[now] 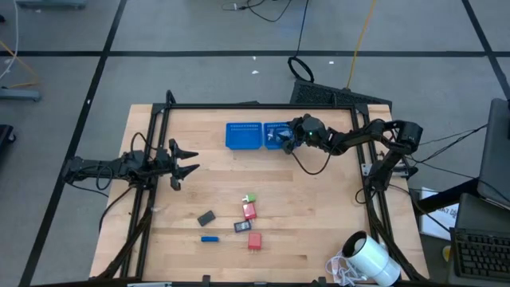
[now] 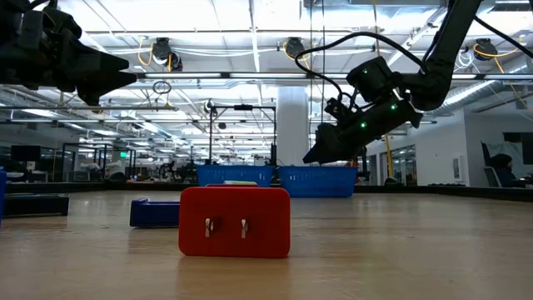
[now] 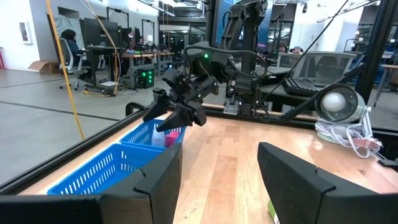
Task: Pick & Place Office items
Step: Put the green charger adapter into the right blue bin
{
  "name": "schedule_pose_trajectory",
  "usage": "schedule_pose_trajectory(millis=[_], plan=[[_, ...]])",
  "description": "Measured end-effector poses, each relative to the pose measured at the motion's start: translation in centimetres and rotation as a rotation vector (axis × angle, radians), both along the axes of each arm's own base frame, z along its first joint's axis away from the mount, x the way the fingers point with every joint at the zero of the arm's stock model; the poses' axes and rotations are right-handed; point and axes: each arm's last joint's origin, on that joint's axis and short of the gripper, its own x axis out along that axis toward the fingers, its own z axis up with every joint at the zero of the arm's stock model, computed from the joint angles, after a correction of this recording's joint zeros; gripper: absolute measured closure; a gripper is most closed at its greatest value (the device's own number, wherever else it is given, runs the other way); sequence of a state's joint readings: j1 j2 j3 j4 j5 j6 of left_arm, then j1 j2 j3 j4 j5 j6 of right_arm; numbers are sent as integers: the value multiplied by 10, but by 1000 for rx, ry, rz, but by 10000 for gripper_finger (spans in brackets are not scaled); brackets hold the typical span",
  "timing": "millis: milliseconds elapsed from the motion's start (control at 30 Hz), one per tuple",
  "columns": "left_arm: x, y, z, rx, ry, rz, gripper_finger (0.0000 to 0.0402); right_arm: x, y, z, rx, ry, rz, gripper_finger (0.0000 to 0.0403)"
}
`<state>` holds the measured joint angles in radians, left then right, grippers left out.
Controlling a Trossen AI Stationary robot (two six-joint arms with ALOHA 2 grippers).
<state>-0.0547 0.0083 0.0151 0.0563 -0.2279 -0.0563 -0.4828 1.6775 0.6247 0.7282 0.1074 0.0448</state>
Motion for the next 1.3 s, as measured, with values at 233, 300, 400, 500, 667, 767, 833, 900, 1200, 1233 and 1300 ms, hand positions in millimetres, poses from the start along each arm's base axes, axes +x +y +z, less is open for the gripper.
schedule_pose_trajectory(millis=[233,300,400,500,667,767,833,900,1200,1233,1300], plan=[[0,0,0,0,0,0,188,0,0,1,14,-21,-5,94],[0,0,0,0,0,0,188,1,1,1,14,-21,0,94],[0,0,0,0,0,0,188,3,4,2,10,-29,13,94],[0,0,0,0,0,0,188,7,9,4,-2,-53,35,94],[0,0,0,0,0,0,188,14,20,9,-27,-105,81,94],[0,0,0,0,0,0,188,18,29,12,-45,-128,116,94],[0,0,0,0,0,0,188,21,36,13,-57,-133,144,94],[0,0,0,0,0,0,188,24,43,14,-64,-137,172,94],[0,0,0,0,0,0,188,37,91,17,-41,-177,386,94],[0,0,0,0,0,0,188,38,98,17,-39,-178,411,94],[0,0,0,0,0,0,188,40,112,17,-30,-180,472,94]])
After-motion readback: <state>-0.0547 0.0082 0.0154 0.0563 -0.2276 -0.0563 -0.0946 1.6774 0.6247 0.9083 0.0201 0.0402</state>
